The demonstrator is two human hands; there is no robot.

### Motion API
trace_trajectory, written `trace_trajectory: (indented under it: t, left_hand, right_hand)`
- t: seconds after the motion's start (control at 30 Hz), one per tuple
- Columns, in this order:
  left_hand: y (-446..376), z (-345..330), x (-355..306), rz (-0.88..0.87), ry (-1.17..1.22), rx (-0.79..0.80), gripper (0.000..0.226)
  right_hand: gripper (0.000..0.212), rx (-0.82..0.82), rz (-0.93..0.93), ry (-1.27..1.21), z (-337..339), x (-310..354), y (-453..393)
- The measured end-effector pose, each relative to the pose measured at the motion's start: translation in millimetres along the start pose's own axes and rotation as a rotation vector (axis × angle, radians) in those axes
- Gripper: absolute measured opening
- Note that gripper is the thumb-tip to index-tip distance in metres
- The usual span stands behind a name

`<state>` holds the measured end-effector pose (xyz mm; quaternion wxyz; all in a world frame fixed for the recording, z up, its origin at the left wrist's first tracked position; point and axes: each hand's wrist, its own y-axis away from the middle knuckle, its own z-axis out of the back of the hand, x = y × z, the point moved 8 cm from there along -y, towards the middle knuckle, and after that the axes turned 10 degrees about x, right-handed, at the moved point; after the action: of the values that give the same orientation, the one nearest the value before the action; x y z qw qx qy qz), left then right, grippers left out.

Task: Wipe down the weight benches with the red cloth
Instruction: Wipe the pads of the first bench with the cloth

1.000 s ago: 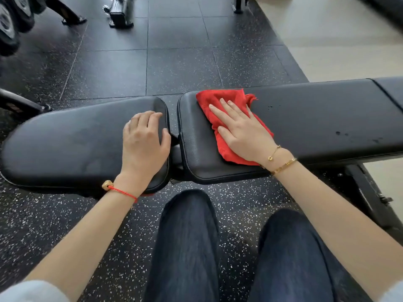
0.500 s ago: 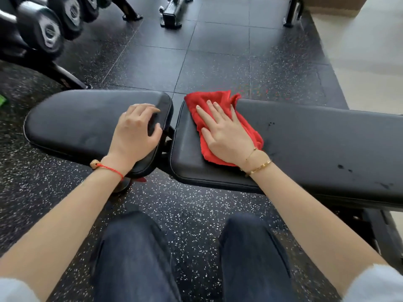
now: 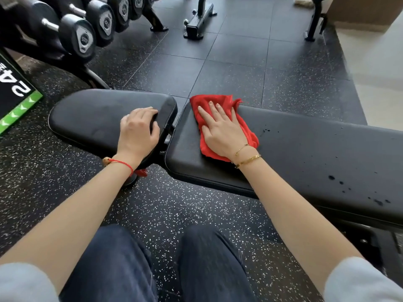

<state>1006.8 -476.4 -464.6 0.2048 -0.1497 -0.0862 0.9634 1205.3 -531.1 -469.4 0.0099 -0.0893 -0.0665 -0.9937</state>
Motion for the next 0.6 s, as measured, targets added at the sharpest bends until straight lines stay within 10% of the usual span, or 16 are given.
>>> trace_trajectory:
  t: [0.2, 0.6]
  left_hand:
    - [0, 2, 0, 0.008, 0.016, -0.010, 0.035]
    - [0, 4, 1, 0.012, 0.036, -0.050, 0.032]
  right_hand:
    - [0.056, -0.023, 0.217, 0.015, -10, 13, 55]
    - [0.057, -0.008, 0.046, -0.028, 3, -5, -4]
